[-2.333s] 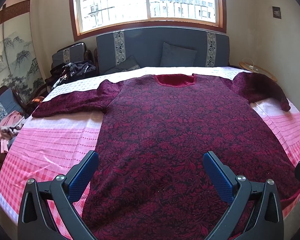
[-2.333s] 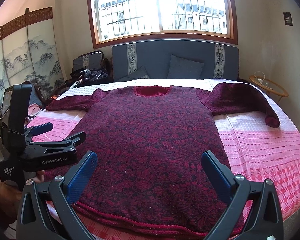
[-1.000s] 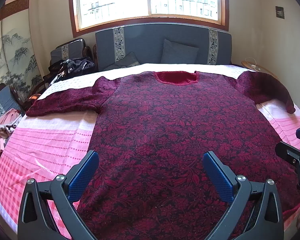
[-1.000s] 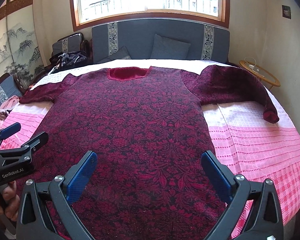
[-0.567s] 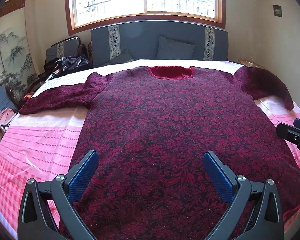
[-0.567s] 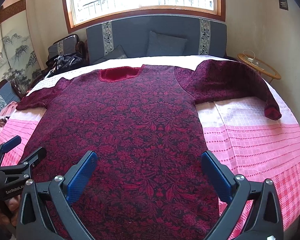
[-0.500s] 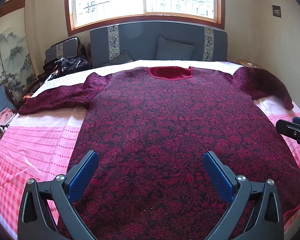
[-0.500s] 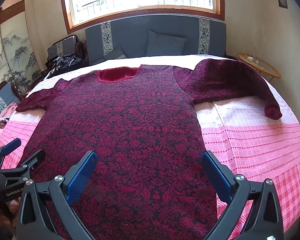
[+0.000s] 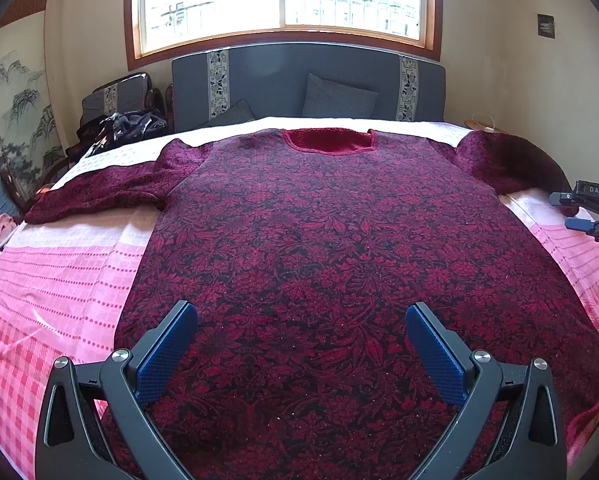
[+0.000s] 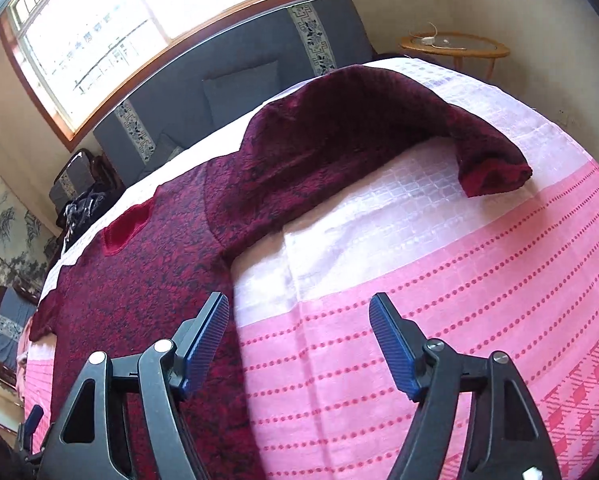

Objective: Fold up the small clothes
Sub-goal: 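Grasp the sweater sleeve cuff with the right gripper and lift it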

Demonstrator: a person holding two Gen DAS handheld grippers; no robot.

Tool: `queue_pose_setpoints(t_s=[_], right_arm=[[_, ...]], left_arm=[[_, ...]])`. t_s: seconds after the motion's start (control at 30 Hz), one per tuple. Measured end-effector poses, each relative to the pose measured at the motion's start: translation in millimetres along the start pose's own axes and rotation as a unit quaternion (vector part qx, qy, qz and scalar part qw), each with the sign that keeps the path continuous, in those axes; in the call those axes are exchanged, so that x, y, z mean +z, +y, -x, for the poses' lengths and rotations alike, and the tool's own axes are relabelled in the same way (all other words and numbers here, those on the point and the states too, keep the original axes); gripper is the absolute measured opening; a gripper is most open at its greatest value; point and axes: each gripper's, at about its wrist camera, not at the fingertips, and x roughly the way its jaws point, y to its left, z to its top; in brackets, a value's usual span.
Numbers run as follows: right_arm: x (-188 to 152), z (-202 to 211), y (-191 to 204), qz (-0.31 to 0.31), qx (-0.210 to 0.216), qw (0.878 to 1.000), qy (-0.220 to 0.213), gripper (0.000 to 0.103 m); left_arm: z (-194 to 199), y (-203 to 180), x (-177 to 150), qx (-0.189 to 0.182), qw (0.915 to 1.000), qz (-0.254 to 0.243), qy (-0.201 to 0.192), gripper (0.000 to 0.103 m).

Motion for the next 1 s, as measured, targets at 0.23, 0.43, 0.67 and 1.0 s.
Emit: queue_pose_setpoints(t_s=[0.23,0.43,0.67,1.0], right_arm=[[69,-29,-53,-0.012,-0.034,0.999,0.019,0.067],[146,33,-101,-0.054,-0.055,0.987,-0.143,0.067],[114,22,-136,-0.069,-0.059,0.992,-0.086,0.07],[101,21,-152,-0.078,-0.077,0.99,-0.089,0.07]], left_arm=[[-11,1,1,0.004,0.9998,0.005,0.021,0.103],[-18,-3,0,0.011,0.9992,-0.005,0.038,0.103],[-20,-8,-3,0.006,0.9987,-0.016,0.047,0.103],[-25,-7,-4,0.006,0.9978,-0.014,0.064,0.103]])
